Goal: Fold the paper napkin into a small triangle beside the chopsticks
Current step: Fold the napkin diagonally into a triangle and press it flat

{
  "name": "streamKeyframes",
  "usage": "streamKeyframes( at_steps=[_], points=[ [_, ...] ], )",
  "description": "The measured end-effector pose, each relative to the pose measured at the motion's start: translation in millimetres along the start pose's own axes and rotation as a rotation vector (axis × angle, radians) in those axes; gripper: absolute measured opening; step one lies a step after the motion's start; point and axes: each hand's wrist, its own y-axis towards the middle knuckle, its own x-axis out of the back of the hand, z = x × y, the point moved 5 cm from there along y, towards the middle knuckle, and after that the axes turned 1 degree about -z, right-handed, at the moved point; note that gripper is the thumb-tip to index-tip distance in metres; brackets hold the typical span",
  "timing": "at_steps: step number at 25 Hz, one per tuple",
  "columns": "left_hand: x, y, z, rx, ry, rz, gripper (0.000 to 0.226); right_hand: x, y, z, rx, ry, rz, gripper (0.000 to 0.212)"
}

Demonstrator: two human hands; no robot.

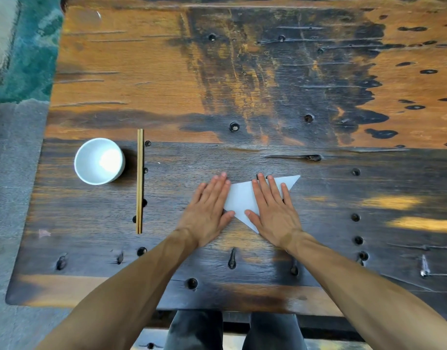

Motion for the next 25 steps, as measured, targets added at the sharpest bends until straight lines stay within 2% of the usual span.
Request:
streamKeyframes(
  at_steps=[3,6,15,19,21,23,25],
  points=[
    [-13.1,10.7,-32.6,-0.048,0.022,0.025,0.071,-1.4,1.4,10.2,0.057,-0.020,0.017,0.074],
    [-22.1,10.1,-26.4,-0.013,0.035,0.080,0.073,-3.2,1.6,4.4,0.066,-0.038,0.019,0.073],
    [-25.6,1.4,-6.6,0.031,-0.008,0.094,0.075,-4.7,-13.5,-84.4,-0.215,0.043,-0.016,0.077],
    [-25.9,-4.7,4.4,0.066,-0.007,0.070,0.075,-1.6,-17.2,-94.4,-0.247,0.027,0.002,0.077],
    [-21.1,-9.6,13.9,0.141,-0.018,0.056,0.078,5.7,-19.0,-88.8,-0.272,0.066,-0.019,0.078],
    [-12.7,-10.5,13.1,0.207,-0.036,0.009,0.077,15.4,-18.2,-67.3,-0.203,0.089,-0.090,0.075],
    [-9.2,-3.1,-10.5,0.125,-0.049,-0.026,0.074,16.2,-12.5,-30.0,-0.026,0.076,-0.112,0.071]
  ],
)
